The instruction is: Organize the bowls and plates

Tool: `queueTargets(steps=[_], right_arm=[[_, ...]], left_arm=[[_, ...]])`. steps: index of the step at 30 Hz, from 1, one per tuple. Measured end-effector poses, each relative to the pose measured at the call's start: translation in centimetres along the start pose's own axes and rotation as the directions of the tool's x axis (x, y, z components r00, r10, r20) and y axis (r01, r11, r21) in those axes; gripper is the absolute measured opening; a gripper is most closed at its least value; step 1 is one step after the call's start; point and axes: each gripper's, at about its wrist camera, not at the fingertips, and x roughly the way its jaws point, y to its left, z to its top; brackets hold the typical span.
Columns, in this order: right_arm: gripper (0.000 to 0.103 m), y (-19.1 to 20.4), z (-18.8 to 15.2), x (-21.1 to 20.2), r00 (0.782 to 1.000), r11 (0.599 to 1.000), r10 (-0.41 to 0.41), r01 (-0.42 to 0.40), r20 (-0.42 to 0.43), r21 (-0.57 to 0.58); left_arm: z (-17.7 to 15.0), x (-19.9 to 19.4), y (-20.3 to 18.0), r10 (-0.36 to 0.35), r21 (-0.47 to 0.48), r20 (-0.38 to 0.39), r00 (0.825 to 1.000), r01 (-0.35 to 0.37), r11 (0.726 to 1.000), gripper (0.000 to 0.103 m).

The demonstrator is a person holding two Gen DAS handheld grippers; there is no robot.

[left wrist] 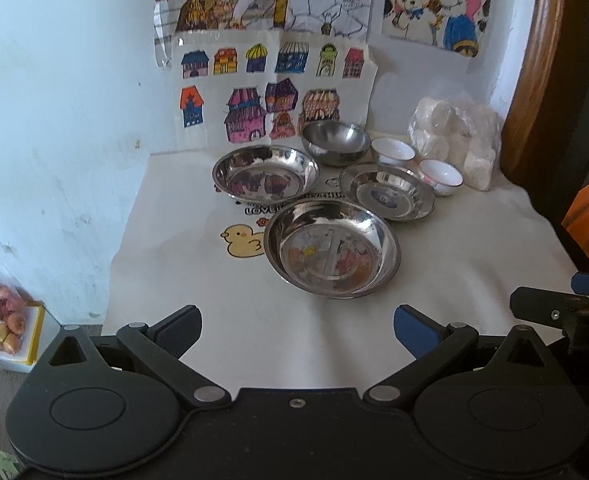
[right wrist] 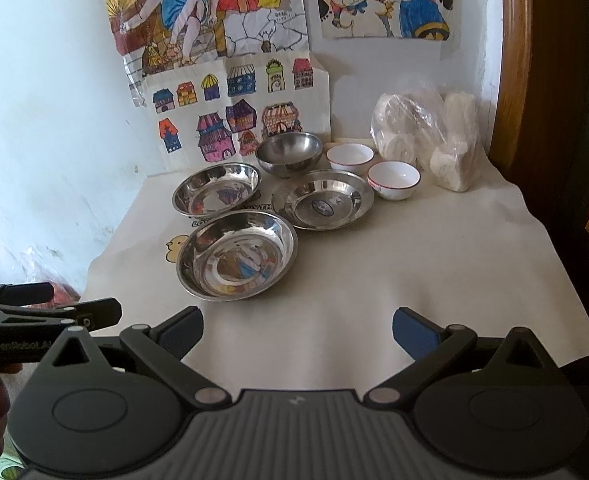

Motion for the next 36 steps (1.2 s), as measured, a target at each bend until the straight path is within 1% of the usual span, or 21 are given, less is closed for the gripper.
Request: queueTargets(steps=[4, 7, 9, 12, 17, 20, 22, 25, 29, 31, 36], right_arm=[[0.103, -1.3, 0.8, 1.8, 1.000, 1.000, 0.014, -0.015, -0.025, -0.014], [0.103, -2.7, 2.1, 3.6, 0.999, 0.999, 0.032, -0.034, -0.044, -0.038], [0.103, -3.7, 3.1, 4.8, 0.997, 0.997, 0.044, -0.048, -0.056, -0.066], [0.103, -5.1, 4.6, 6.3, 0.994, 0.992, 0.067, -0.076, -0.083, -0.102], [0.103, -7.3, 6.6, 7.8, 0.988, 0.984, 0.111, -0.125, -0.110, -0.127], [0.103, -7.9, 7.3, 9.2, 0.979, 0.980, 0.143, -0.160, -0.144, -0.120], [0.103, -7.9, 7.7, 9.8, 0.976, 0.976, 0.160, -0.179, -0.150, -0.122], [0.103, -7.6, 8.3, 10.8, 0.970, 0.971, 0.186, -0.206, -0.159, -0.118], [0.103, -6.8, 8.8, 12.0, 0.962, 0.968, 0.206, -0.228, -0.177, -0.110], [0.103, -6.4, 9.2, 12.7, 0.963, 0.970, 0.204, -0.223, -0.177, -0.098], [0.103, -4.7, 10.5, 14.9, 0.969, 0.980, 0.181, -0.193, -0.166, -0.054]], left_arm=[[0.9, 2.2, -0.1, 0.025, -0.039, -0.041, 0.999, -0.026, 0.999, 0.102], [2.0, 4.1, -0.1, 0.048, -0.101, -0.068, 0.997, -0.055, 0.993, 0.102], [2.8, 5.4, -0.3, 0.059, -0.140, -0.084, 0.995, -0.070, 0.988, 0.102], [3.9, 7.0, -1.1, 0.094, -0.173, -0.109, 0.990, -0.112, 0.979, 0.102], [5.4, 8.2, -2.0, 0.142, -0.235, -0.143, 0.979, -0.173, 0.956, 0.102], [5.8, 8.6, -2.1, 0.172, -0.236, -0.162, 0.972, -0.207, 0.949, 0.102], [6.2, 8.8, -1.8, 0.187, -0.246, -0.174, 0.967, -0.226, 0.943, 0.102], [6.8, 9.0, -0.9, 0.213, -0.246, -0.190, 0.959, -0.256, 0.935, 0.102], [7.7, 9.9, 0.6, 0.232, -0.244, -0.207, 0.951, -0.280, 0.929, 0.102], [8.2, 10.7, 1.6, 0.230, -0.237, -0.216, 0.949, -0.279, 0.931, 0.102], [9.9, 13.4, 3.8, 0.212, -0.174, -0.242, 0.947, -0.257, 0.951, 0.102]])
